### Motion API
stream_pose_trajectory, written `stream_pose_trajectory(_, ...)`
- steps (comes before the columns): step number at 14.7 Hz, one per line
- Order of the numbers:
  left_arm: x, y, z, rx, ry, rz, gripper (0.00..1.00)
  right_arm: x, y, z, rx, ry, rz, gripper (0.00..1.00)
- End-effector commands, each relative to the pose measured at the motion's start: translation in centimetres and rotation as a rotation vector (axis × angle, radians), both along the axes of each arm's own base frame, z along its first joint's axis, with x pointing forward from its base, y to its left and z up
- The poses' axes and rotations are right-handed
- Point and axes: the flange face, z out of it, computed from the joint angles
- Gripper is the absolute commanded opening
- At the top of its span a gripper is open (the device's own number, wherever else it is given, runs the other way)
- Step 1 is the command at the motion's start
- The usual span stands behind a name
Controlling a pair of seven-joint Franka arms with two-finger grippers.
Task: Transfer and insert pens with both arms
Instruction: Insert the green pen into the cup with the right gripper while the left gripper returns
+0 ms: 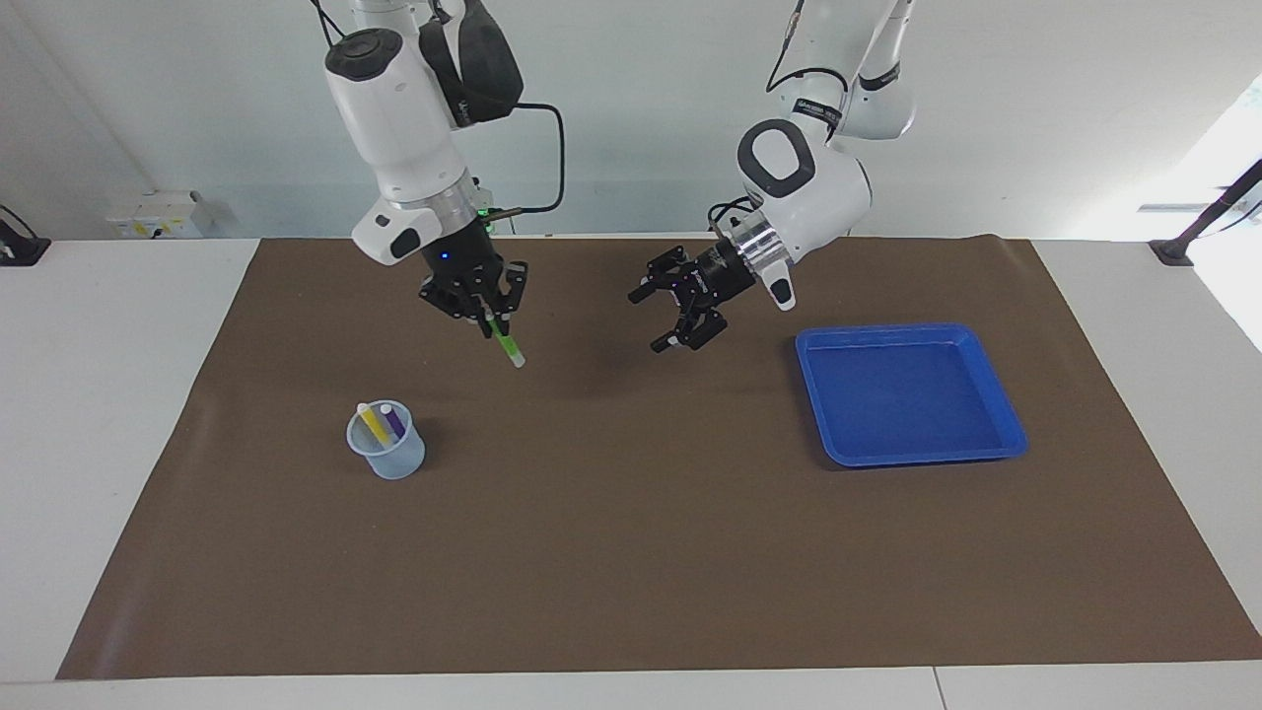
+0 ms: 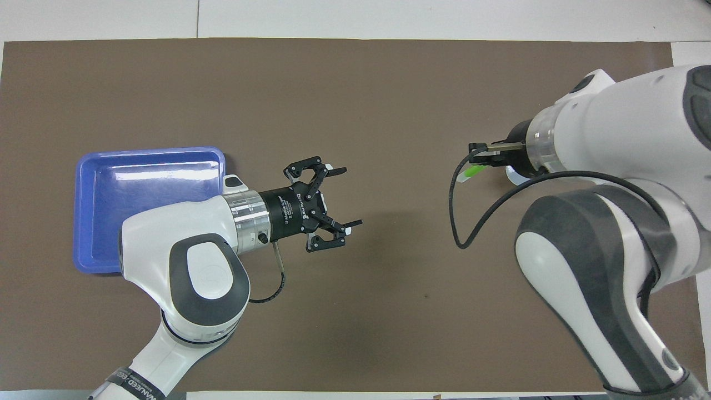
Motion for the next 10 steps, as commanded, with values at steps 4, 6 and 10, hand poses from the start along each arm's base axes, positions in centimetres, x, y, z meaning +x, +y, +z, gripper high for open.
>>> stream_pose_trajectory(4,3.4,7.9,-0.6,0.437,-0.127,-0.392,1.0,3.4,-9.5,-2.6,-0.111,-0.101,0.131,0.0)
stream_pose_trajectory(6,4.9,10.5,-0.2,0.575,-0.132,-0.515,1.0,4.0,-11.4,-3.7,-0.125,-0.101,0.148,0.0)
stream_pose_trajectory(10,7.8,15.4,2.0,0.7,-0.182,-0.811,1.0,5.2,-13.2,-5.6,-0.138,-0.116,0.155,0.0)
